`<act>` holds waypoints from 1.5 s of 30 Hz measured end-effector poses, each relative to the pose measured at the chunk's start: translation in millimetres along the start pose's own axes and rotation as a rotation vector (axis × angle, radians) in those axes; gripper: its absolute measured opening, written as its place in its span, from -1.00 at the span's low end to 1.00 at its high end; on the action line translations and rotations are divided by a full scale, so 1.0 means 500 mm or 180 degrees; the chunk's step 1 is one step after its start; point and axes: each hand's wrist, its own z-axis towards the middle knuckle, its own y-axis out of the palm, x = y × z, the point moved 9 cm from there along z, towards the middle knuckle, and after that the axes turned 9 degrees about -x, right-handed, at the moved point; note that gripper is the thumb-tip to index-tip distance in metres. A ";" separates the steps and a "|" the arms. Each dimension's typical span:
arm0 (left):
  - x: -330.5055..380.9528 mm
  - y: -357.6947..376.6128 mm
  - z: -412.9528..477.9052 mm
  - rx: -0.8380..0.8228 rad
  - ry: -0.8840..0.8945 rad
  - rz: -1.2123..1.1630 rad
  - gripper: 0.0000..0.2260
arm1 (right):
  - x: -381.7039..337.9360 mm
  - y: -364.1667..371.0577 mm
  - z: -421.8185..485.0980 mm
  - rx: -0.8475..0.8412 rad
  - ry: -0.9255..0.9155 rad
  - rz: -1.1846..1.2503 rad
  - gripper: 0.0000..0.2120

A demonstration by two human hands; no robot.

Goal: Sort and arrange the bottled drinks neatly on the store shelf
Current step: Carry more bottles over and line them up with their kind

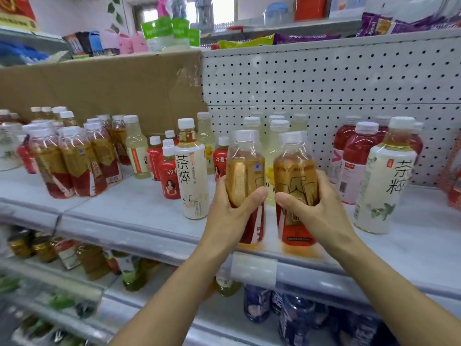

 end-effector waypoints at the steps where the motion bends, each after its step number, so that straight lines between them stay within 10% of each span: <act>1: 0.006 -0.009 -0.016 0.0109 0.0024 -0.0048 -0.46 | -0.011 0.007 -0.004 -0.0016 -0.0050 -0.0009 -0.54; 28: -0.142 -0.852 -0.333 0.0698 -0.0432 -0.0057 -0.57 | -0.269 0.852 -0.085 -0.0359 0.0074 0.0698 -0.55; 45: -0.279 -1.317 -0.217 0.0989 -0.0483 -0.0196 -0.50 | -0.331 1.311 0.143 -0.0648 0.0004 0.0890 -0.64</act>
